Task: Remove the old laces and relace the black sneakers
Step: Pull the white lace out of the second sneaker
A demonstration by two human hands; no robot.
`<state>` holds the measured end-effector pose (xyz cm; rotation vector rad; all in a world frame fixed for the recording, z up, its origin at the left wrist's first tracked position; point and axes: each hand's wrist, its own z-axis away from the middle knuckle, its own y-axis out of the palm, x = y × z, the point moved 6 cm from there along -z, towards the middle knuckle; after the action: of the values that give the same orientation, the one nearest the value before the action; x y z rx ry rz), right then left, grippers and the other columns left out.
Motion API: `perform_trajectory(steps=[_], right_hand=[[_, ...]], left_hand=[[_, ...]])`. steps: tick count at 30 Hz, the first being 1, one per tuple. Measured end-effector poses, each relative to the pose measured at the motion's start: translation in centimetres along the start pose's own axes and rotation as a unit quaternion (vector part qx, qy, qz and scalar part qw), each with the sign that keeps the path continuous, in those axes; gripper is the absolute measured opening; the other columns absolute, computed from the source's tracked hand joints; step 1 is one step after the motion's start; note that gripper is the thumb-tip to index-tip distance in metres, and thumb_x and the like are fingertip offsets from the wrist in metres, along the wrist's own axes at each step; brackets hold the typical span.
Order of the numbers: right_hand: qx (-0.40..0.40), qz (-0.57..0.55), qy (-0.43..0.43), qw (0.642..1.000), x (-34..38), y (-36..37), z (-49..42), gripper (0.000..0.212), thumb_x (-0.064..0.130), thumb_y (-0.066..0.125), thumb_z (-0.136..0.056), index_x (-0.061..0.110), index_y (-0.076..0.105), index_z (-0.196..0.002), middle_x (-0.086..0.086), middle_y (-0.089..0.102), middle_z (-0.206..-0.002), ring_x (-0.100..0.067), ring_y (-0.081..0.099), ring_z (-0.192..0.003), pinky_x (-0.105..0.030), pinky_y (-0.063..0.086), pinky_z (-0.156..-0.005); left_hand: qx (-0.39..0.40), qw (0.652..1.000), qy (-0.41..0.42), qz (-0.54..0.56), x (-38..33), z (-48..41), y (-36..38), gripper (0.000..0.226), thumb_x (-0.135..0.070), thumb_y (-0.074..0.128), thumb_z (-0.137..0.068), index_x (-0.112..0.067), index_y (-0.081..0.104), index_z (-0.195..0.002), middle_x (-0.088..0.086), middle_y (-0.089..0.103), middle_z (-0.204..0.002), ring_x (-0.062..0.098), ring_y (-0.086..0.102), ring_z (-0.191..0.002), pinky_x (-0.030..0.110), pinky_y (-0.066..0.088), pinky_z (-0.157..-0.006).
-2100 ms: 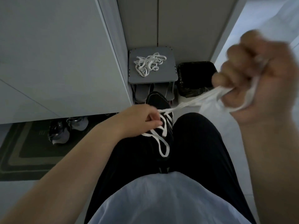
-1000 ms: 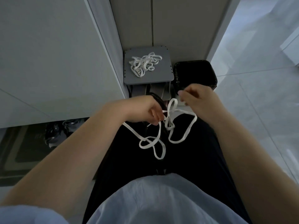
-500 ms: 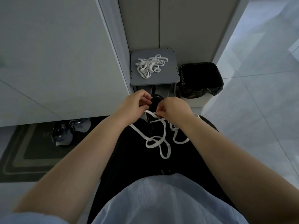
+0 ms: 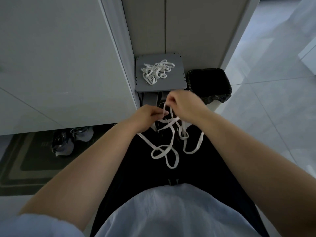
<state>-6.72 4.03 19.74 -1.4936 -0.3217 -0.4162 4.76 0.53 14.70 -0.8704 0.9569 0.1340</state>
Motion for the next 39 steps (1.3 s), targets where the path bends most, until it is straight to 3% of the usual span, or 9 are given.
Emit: perform_trajectory(steps=[3,7,10,15,18,21,27,32,39], right_hand=[[-0.103,-0.114,0.004,0.988,1.3,-5.6,-0.2,0.017,0.026,0.047,-0.097,0.015,0.061,-0.098,0.01,0.058,-0.079,-0.003,0.054,-0.069,-0.016,0.042,-0.061],[-0.213,-0.263,-0.051,0.94,4.1,-12.8,0.6,0.017,0.022,0.046,-0.097,0.018,0.057,-0.085,0.007,0.062,-0.077,-0.007,0.062,-0.072,-0.015,0.049,-0.07],[-0.227,-0.443,-0.115,0.859,5.0,-14.9,1.3,0.02,0.013,0.041,-0.098,0.017,0.052,-0.082,0.0,0.071,-0.085,-0.015,0.07,-0.085,-0.034,0.056,-0.08],[-0.271,-0.666,0.028,0.694,-0.1,-13.5,1.6,0.017,0.01,0.04,-0.099,0.006,0.055,-0.092,-0.001,0.067,-0.066,-0.015,0.064,-0.062,-0.029,0.054,-0.068],[-0.253,-0.544,0.144,0.787,-3.1,-10.0,2.3,0.022,0.018,0.038,-0.1,0.013,0.059,-0.099,0.004,0.061,-0.066,-0.01,0.052,-0.06,-0.027,0.046,-0.064],[-0.101,-0.418,0.124,0.894,-2.5,-5.2,2.8,0.049,0.046,0.021,-0.1,0.027,0.065,-0.105,0.01,0.066,-0.105,-0.009,0.058,-0.099,-0.032,0.041,-0.093],[0.119,-0.336,-0.017,0.934,1.6,-0.1,2.2,0.039,0.045,0.054,-0.09,0.018,0.062,-0.117,0.006,0.061,-0.123,-0.004,0.056,-0.111,-0.024,0.037,-0.103],[0.102,-0.462,0.046,0.88,1.1,0.3,1.5,0.048,0.031,0.028,-0.103,0.011,0.065,-0.081,0.0,0.074,-0.083,-0.009,0.069,-0.089,-0.029,0.044,-0.095],[-0.053,-0.695,0.069,0.714,0.5,-8.3,0.4,0.037,0.019,0.031,-0.102,0.004,0.054,-0.076,-0.009,0.069,-0.063,-0.024,0.071,-0.072,-0.039,0.056,-0.08]], left_hand=[[0.032,0.999,-0.01,0.033,0.0,0.0,0.1,0.018,-0.02,0.053,-0.094,-0.022,0.07,-0.092,-0.013,0.064,-0.117,0.001,0.058,-0.105,0.026,0.04,-0.102],[0.053,0.997,0.035,0.038,-2.3,0.1,0.1,0.029,-0.026,0.047,-0.096,-0.019,0.062,-0.119,-0.017,0.057,-0.123,-0.007,0.05,-0.109,0.012,0.035,-0.099],[0.081,0.994,0.067,0.025,-4.6,0.3,0.0,0.032,-0.033,0.042,-0.096,-0.026,0.06,-0.122,-0.022,0.055,-0.12,-0.01,0.047,-0.112,-0.001,0.03,-0.092],[0.105,0.988,0.07,-0.093,-5.4,0.2,-1.3,0.032,-0.031,0.037,-0.099,-0.022,0.061,-0.079,-0.004,0.067,-0.107,0.008,0.058,-0.104,0.024,0.039,-0.095],[0.054,0.982,0.047,-0.173,-5.3,0.2,-3.3,0.03,-0.031,0.037,-0.099,-0.023,0.061,-0.083,-0.002,0.064,-0.1,0.015,0.057,-0.095,0.029,0.041,-0.084],[0.027,0.974,0.076,-0.213,-7.2,0.2,-4.3,0.027,-0.023,0.041,-0.098,-0.016,0.063,-0.085,-0.004,0.059,-0.084,0.017,0.054,-0.085,0.029,0.041,-0.073],[-0.023,0.948,0.177,-0.264,-14.7,0.7,-6.5,0.025,-0.016,0.042,-0.096,-0.007,0.064,-0.086,-0.003,0.055,-0.08,0.006,0.043,-0.069,0.026,0.037,-0.072],[-0.083,0.947,0.202,-0.234,-17.2,0.9,-7.8,0.026,-0.024,0.044,-0.096,-0.013,0.066,-0.102,0.002,0.062,-0.098,0.016,0.057,-0.088,0.025,0.041,-0.072],[-0.022,0.997,0.066,-0.045,-6.4,0.7,-3.2,0.03,-0.02,0.037,-0.1,-0.017,0.054,-0.125,-0.002,0.059,-0.117,0.013,0.056,-0.104,0.015,0.042,-0.087]])
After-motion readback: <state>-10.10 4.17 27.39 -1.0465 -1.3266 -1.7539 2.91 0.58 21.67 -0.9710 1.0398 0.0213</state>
